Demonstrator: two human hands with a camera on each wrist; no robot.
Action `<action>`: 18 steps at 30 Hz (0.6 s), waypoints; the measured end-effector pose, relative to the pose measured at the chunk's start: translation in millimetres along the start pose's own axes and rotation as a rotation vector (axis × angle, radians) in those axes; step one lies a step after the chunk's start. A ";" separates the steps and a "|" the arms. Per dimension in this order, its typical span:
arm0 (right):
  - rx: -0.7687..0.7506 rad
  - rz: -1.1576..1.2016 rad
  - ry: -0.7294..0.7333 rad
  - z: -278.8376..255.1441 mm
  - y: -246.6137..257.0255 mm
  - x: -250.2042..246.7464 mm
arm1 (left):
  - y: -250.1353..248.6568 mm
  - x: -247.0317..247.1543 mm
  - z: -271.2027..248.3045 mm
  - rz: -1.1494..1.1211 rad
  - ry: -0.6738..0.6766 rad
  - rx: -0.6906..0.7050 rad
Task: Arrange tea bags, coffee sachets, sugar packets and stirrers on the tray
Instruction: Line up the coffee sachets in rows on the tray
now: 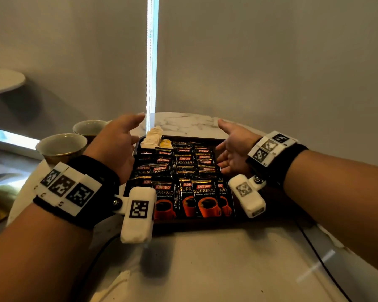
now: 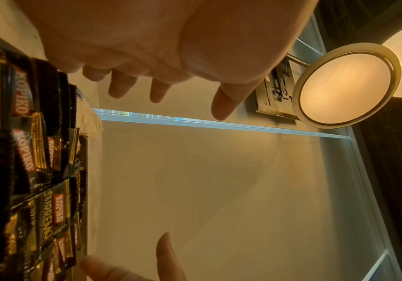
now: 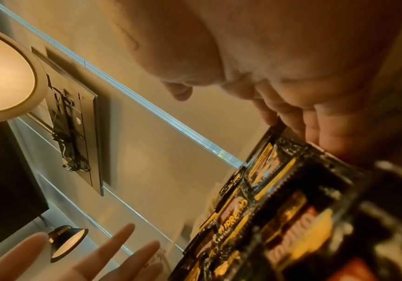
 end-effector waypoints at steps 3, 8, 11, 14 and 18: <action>0.024 -0.044 -0.025 6.5 4.6 -7.0 | -0.9 -9.6 11.0 0.013 -0.031 0.010; 0.008 -0.052 -0.071 17.6 17.8 -10.1 | 1.4 -15.9 24.3 0.020 -0.025 0.026; 0.029 -0.063 -0.044 21.1 20.9 -0.1 | 3.0 -18.5 30.4 0.033 -0.028 0.033; 0.047 -0.098 -0.025 23.8 23.9 6.8 | 6.9 -17.7 33.7 0.013 -0.028 0.037; 0.031 -0.139 -0.077 33.0 35.2 0.3 | 9.7 -16.3 35.4 -0.044 -0.026 0.051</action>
Point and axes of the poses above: each hand's wrist, its own z-axis towards the middle knuckle, its own x-axis out of the palm, y = z × x, the point moved 9 cm from there along z, towards the middle knuckle, and after that the axes turned 3 degrees about x, right-handed, at the moved point
